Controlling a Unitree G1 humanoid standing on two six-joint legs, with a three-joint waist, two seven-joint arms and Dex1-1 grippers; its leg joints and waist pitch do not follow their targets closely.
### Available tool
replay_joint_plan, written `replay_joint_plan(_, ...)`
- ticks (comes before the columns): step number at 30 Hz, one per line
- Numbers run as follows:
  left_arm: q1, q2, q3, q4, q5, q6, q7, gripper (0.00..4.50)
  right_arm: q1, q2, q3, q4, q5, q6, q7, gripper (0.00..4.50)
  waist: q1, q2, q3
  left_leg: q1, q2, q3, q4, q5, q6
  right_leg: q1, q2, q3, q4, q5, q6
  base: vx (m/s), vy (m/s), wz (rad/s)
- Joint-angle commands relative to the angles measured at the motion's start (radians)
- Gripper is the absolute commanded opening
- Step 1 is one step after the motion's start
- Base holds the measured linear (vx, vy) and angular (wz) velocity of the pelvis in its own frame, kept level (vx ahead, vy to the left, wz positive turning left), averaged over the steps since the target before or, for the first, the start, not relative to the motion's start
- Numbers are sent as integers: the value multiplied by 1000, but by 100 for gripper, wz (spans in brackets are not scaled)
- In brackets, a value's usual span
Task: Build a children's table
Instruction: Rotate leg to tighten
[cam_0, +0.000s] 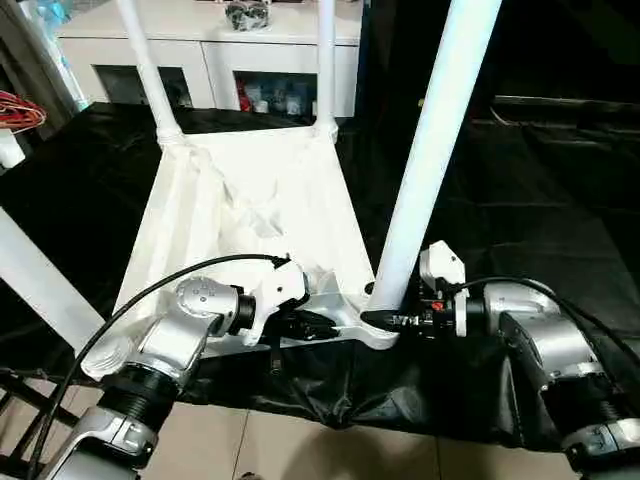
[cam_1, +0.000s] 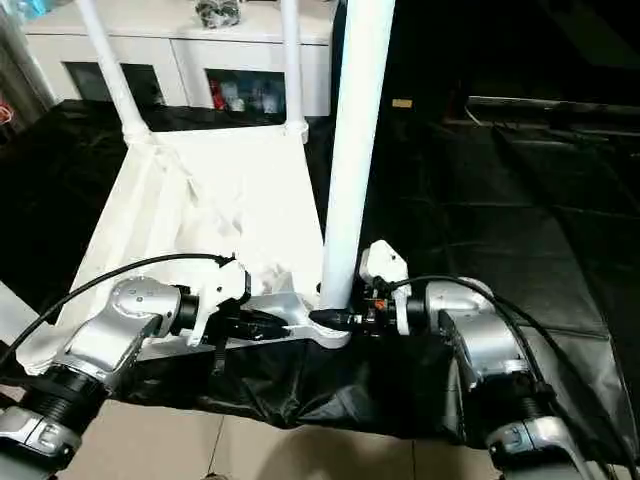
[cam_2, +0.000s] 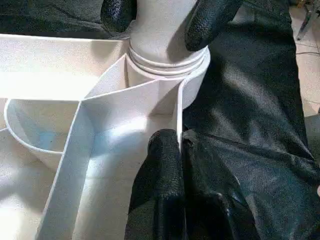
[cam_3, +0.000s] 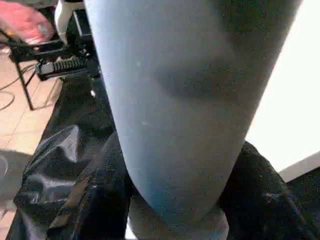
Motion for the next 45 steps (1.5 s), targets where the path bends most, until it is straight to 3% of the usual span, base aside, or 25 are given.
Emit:
replay_joint_plan(1,-25,-20,11,-26,-4,-4,56,0,23,26,20,6,14,27,-17,200,-6,-9,-63,11,39,-9,-72,-261,48,47,-51,40,-73,-284,-216,0,0,0)
replay_joint_plan(2,-48,-61,25,7,13,1,140,0,21,80,-10,34,3,5,-139,200,-6,-9,-63,11,39,-9,-72,-267,45,46,-51,40,-74,-293,-213,0,0,0)
replay_joint_plan(3,-56,-76,30,19,19,4,172,0,19,99,-20,46,-2,-3,-183,200,-13,-9,-58,13,35,-12,-75,-304,21,43,-53,39,-82,-364,-192,0,0,0)
replay_joint_plan(5,-77,-109,33,47,36,-3,234,0,11,137,-30,73,-23,2,-277,199,-18,-11,-59,15,32,-14,-76,-314,12,42,-52,38,-85,-404,-172,0,0,0)
replay_joint_plan(12,-133,-221,30,117,74,26,399,0,-19,272,-43,172,-105,-14,-588,196,-50,-12,-58,11,26,-15,-75,-322,13,40,-51,36,-92,-430,-156,0,0,0)
replay_joint_plan(17,-165,-288,32,162,93,30,491,0,-78,354,-70,241,-129,-15,-744,196,-61,-7,-59,6,25,-17,-76,-328,16,42,-48,35,-93,-410,-159,0,0,0)
replay_joint_plan(18,-162,-290,28,161,93,23,482,0,-86,364,-77,235,-114,-28,-724,196,-60,-6,-61,5,25,-19,-76,-330,18,44,-50,33,-92,-402,-161,0,0,0)
replay_joint_plan(19,-162,-290,28,161,93,23,482,0,-86,364,-77,235,-114,-28,-724,230,-61,-7,-61,6,26,-18,-76,-333,21,44,-50,34,-92,-393,-162,0,0,0)
replay_joint_plan(22,-142,-268,22,138,80,8,429,0,-78,347,-87,208,-81,-29,-651,267,-58,-9,-63,6,27,-13,-73,-300,45,46,-49,38,-86,-311,-193,0,0,0)
replay_joint_plan(28,-93,-207,15,70,39,-15,296,0,-63,256,-65,174,-77,-42,-500,317,-55,-10,-65,4,30,-13,-72,-276,62,51,-51,37,-83,-302,-203,0,0,0)
replay_joint_plan(31,-74,-177,9,43,27,-31,244,0,-52,201,-44,145,-66,-40,-390,317,-46,-8,-68,6,33,-9,-67,-235,83,51,-50,39,-73,-216,-238,0,0,0)
replay_joint_plan(33,-64,-152,10,29,17,-32,202,0,-43,155,-33,118,-53,-34,-302,317,-40,-8,-66,9,34,-7,-66,-232,87,49,-48,39,-72,-206,-244,0,0,0)
replay_joint_plan(39,-43,-92,6,-4,4,-31,113,0,-19,64,-9,58,-26,-17,-114,317,-22,-9,-65,8,37,-6,-67,-240,83,51,-49,38,-71,-250,-229,0,0,0)
replay_joint_plan(45,-23,-34,3,-26,-4,-35,43,0,1,-6,21,22,-10,7,10,317,-18,-10,-64,7,38,-7,-68,-240,78,49,-49,39,-70,-260,-227,0,0,0)
